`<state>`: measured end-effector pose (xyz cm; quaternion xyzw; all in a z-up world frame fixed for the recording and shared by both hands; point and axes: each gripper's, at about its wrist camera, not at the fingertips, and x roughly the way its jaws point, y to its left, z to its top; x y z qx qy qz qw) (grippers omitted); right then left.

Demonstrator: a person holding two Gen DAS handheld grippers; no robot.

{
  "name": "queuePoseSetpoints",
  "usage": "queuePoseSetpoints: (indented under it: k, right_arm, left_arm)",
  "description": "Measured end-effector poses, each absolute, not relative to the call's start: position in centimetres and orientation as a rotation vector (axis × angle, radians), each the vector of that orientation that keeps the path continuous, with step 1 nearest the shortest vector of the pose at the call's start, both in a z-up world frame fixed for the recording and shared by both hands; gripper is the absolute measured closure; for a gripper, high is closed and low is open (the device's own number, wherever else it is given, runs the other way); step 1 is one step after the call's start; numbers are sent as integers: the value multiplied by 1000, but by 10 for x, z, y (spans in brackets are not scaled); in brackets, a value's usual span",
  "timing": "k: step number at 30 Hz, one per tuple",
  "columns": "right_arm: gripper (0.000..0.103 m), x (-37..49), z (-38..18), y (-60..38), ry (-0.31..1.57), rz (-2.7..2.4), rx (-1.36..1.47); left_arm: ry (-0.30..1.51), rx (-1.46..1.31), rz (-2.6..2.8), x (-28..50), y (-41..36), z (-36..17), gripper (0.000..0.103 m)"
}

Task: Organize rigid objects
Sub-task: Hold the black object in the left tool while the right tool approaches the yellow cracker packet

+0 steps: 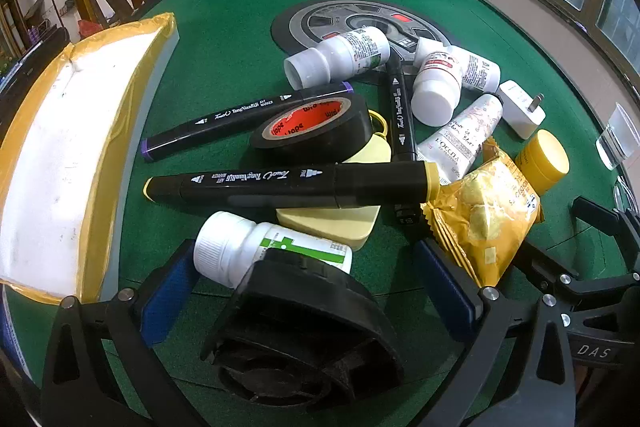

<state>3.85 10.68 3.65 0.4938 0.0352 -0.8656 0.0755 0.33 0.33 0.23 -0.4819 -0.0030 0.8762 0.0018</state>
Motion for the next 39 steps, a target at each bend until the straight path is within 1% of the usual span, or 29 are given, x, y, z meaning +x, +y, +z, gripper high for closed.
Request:
queuePoseSetpoints:
  k: [18,20,23,26,30,32,35,39]
  right_arm:
    - [1,39,36,107,110,-2607,1460]
    - [1,37,37,106,114,-2603,1458]
    - [1,38,37,107,119,-2598,1455]
    - [1,45,36,108,119,-2597,1451]
    - [1,44,36,109,118,-2594,1452]
    - [1,44,36,109,118,-2595,1452]
    - [1,44,36,108,119,-2594,1453]
    - [1,44,36,108,118,-2595,1453]
  left_arm:
    - [-5,-1515,2750,-3,9,3,0]
    - [33,-1487,2702,2,1,4,0]
    - [138,-1465,2617,15,-5,13,0]
    - [179,-1296,2676,43,-14,39,0]
    - [83,-1239,2698,58,-30,53,0]
    - [82,-1290,2692,57,-32,46,0]
    - [46,-1281,2676,54,-35,44,1]
    - [47,-1306,2603,52,-20,39,1]
